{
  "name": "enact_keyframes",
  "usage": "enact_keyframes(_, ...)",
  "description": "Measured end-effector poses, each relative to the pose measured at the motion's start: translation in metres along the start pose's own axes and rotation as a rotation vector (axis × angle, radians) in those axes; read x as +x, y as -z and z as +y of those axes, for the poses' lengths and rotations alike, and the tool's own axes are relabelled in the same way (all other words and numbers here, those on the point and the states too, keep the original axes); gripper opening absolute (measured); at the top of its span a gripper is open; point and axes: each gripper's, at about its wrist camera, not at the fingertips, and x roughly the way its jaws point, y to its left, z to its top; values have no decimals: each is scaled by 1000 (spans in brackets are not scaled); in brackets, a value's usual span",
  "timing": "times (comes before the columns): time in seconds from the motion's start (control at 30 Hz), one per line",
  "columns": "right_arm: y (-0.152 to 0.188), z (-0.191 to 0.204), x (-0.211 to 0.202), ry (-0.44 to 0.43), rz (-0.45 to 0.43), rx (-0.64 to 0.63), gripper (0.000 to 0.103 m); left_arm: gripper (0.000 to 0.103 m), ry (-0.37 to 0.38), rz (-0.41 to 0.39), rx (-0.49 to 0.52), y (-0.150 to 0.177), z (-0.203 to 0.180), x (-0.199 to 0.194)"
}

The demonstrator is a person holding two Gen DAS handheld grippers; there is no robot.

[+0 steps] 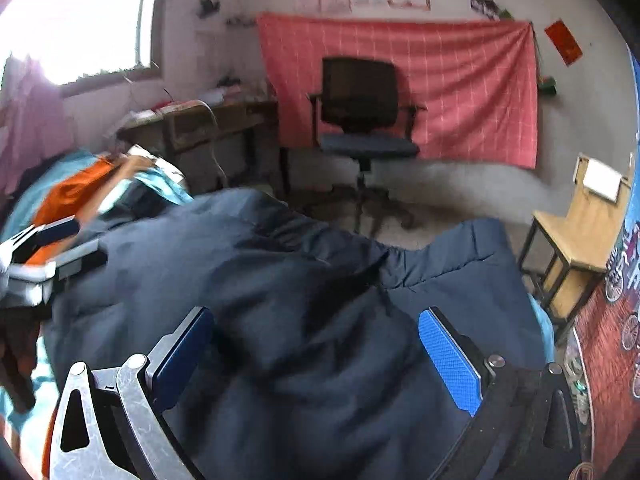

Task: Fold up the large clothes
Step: 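Fold the hem over with both tools, release and press it flat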

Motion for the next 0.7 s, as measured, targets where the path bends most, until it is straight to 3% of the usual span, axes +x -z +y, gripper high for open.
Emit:
enact_keyframes(0.07, -1, -7, 17, 19, 27, 17, 103, 100, -15, 26, 1, -1, 0, 19)
enact_keyframes(0.27, -6, -30, 65, 45, 99, 43, 103, 101, -39, 81, -129, -16, 27, 60)
enact_keyframes(0.47, -7, -56, 109, 30, 195, 113, 103, 102, 9, 252, -214, -24, 55, 106)
enact_keyframes(0.53, -3, -62, 122, 4, 231, 149, 103, 102, 26, 249, -217, -21, 55, 110)
enact_keyframes(0.7, 7, -70, 128, -42, 217, 191, 103, 102, 73, 199, -248, -19, 62, 115)
